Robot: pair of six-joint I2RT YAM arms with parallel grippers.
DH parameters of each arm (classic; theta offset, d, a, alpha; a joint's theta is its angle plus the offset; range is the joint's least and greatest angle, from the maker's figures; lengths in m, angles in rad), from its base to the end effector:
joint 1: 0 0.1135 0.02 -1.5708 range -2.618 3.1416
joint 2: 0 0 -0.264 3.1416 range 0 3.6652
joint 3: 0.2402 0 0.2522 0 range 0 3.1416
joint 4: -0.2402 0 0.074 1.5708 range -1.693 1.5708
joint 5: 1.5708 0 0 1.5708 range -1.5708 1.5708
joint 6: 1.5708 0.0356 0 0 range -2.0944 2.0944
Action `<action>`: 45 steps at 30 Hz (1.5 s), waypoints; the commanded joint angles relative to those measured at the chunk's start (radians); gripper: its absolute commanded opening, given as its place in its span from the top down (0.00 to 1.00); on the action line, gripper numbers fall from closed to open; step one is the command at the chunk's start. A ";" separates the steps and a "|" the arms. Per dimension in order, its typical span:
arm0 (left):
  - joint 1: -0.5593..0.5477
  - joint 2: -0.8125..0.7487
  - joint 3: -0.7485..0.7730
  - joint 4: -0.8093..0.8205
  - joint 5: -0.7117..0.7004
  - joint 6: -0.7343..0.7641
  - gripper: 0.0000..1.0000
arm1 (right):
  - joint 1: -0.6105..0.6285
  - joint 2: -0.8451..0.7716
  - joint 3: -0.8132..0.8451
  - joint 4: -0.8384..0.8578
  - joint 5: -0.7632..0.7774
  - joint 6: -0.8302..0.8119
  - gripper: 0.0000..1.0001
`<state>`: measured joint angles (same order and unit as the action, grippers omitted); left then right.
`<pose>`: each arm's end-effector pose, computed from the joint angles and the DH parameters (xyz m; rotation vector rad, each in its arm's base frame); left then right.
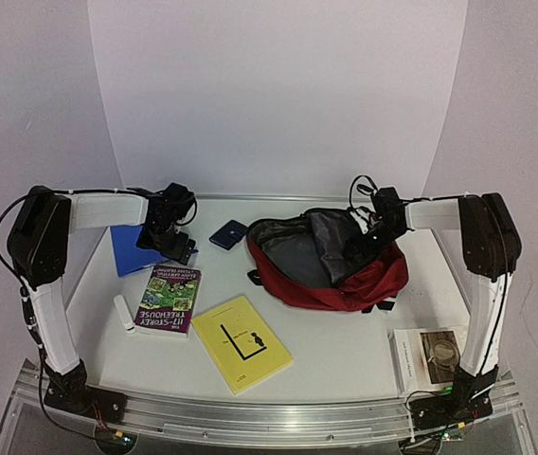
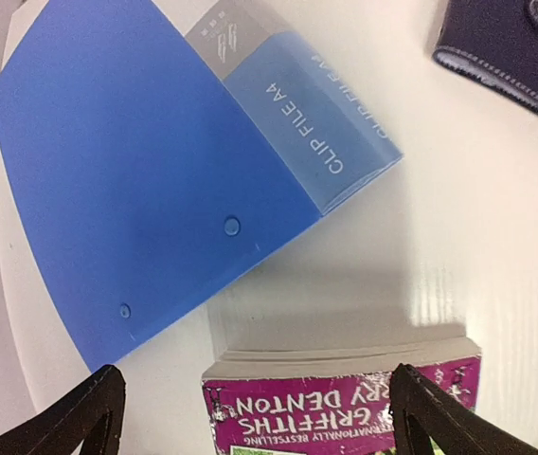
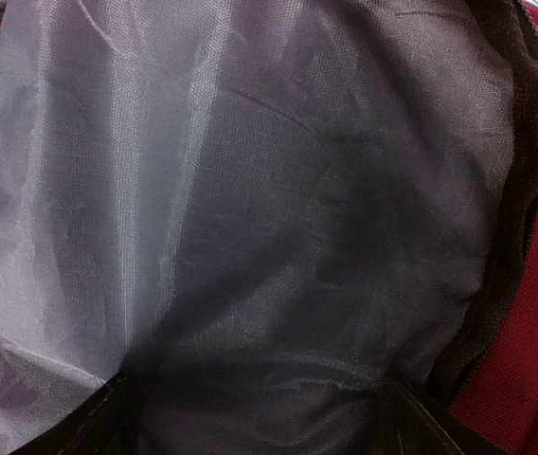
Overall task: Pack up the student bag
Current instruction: Adjust the student bag at the center of the board, then pick up the files from the center of the board.
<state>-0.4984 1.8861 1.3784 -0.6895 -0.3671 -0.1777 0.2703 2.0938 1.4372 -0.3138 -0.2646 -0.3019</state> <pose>0.3436 -0.1725 0.1980 0.3320 2.6363 0.2986 0.4251 0.1275 0.1508 -0.8107 2.3881 0.3229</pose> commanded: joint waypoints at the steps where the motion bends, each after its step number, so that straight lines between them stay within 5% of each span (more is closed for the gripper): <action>1: 0.000 0.053 0.029 0.073 -0.089 0.248 0.06 | -0.037 -0.067 -0.007 -0.102 0.071 -0.060 0.14; 12: -0.008 0.138 -0.014 0.332 -0.158 0.599 0.13 | -0.041 -0.212 -0.016 -0.172 -0.091 0.011 0.12; 23: -0.030 0.242 0.019 0.394 -0.248 0.719 0.20 | -0.041 -0.245 -0.006 -0.190 -0.118 0.037 0.12; 35: -0.076 0.292 -0.070 0.684 -0.428 0.907 0.54 | -0.041 -0.237 -0.006 -0.195 -0.125 0.037 0.12; 45: -0.088 0.361 -0.124 0.995 -0.555 1.116 0.65 | -0.040 -0.225 -0.013 -0.196 -0.129 0.035 0.12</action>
<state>-0.5893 2.2042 1.2751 0.1352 -0.8561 0.8504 0.2253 1.8919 1.4242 -0.4988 -0.3834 -0.2745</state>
